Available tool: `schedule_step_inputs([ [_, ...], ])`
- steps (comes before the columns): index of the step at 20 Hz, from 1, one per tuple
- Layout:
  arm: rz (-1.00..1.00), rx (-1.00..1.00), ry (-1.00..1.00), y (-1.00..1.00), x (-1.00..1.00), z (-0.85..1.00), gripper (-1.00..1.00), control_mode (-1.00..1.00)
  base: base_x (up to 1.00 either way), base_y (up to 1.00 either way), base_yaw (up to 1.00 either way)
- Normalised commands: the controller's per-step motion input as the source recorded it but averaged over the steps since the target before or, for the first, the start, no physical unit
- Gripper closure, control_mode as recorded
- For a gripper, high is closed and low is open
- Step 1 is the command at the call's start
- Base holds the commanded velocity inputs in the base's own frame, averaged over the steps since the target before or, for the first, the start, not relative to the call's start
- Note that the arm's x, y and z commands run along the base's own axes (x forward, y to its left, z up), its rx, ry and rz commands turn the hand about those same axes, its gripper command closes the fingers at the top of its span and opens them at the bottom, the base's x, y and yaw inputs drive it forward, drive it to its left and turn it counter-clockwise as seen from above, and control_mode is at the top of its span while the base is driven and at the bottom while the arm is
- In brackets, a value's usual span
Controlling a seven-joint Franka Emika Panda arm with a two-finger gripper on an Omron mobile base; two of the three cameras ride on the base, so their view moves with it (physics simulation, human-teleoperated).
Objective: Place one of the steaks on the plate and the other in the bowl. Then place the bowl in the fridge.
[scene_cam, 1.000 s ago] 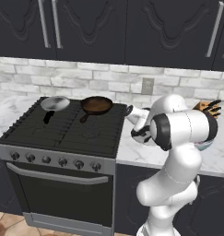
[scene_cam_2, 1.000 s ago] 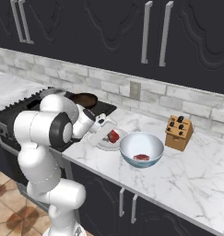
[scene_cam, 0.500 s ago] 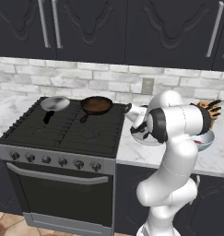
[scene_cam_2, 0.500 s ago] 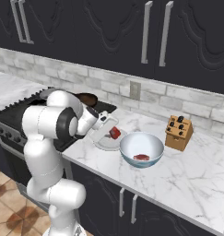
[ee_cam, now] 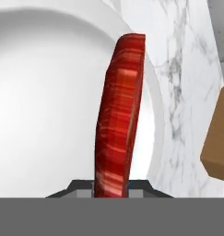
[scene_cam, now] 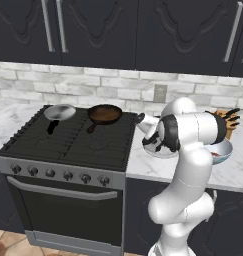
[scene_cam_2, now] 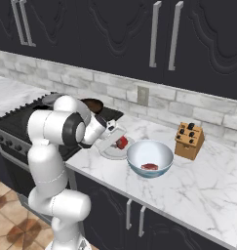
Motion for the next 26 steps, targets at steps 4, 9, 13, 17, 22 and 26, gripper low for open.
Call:
schedule_step_inputs([
  [4,0.0,0.02,0.0,0.0,0.01,-0.03,-1.0,-1.0,0.0,0.0,0.0],
  [9,-0.04,0.0,0.0,0.01,-0.01,0.09,-1.0,-1.0,0.0,0.0,0.0],
  [13,-0.04,0.07,0.06,-0.01,0.0,0.49,-1.0,-1.0,0.0,0.0,0.0],
  [17,-0.17,0.18,-0.01,0.13,-0.02,0.41,-1.0,-1.0,0.0,0.0,0.0],
  [22,-0.25,0.29,-0.08,0.41,-0.1,0.06,-1.0,-1.0,0.0,0.0,0.0],
  [26,-0.38,0.32,-0.07,0.39,-0.42,0.09,-1.0,-1.0,0.0,0.0,0.0],
])
